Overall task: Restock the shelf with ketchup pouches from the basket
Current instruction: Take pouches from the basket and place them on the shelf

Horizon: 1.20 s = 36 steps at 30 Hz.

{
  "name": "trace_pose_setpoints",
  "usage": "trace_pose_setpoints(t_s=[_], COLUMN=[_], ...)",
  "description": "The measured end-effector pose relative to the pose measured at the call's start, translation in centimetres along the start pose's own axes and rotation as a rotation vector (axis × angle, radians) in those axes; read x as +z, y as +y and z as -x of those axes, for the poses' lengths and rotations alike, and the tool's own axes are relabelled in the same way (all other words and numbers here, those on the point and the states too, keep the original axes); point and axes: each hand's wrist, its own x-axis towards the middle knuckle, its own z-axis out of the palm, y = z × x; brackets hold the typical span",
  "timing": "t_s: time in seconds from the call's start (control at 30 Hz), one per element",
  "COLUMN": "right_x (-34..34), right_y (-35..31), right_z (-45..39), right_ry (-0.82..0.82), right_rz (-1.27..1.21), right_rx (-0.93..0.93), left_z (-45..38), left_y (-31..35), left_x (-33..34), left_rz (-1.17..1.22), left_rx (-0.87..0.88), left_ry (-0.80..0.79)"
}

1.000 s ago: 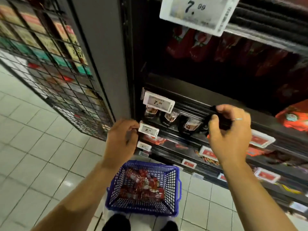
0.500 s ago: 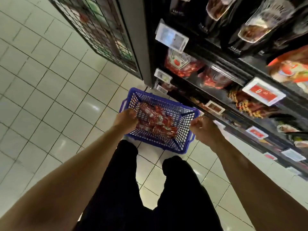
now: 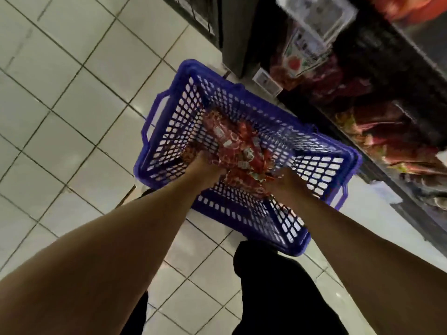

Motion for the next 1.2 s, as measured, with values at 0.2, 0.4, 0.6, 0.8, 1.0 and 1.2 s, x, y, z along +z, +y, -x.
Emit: trace_pose_setpoints(t_s=[0.2, 0.4, 0.6, 0.8, 1.0, 1.2], right_x=[4.0, 5.9, 3.1, -1.5, -6.9, -12.5], right_y=[1.9, 4.1, 4.5, 2.3, -4.8, -13.1], right_z=[-11.1, -14.8, -11.2, -1.4, 12.3, 27.7], right_ry=[0.043, 0.178, 0.127, 0.215, -0.044, -0.441], right_rz=[0.032, 0.118, 0.048, -0.11, -0.681, -0.806], right_rx=[-0.026, -0.119, 0.011, 0.146, 0.054, -0.315], left_z=[-8.8, -13.4, -10.4, -1.5, 11.1, 25.2], left_y=[-2.9, -3.2, -3.7, -1.6, 3.8, 11.8], left_x=[4.6, 5.3, 3.7, -0.1, -9.2, -17.4], left_rz=[0.142, 0.157, 0.117, 0.277, 0.442, 0.417], left_rx=[-0.217, -0.185, -0.218, -0.232, -0.243, 0.01], left_ry=[0.053, -0.01, 0.028, 0.0, -0.22, -0.517])
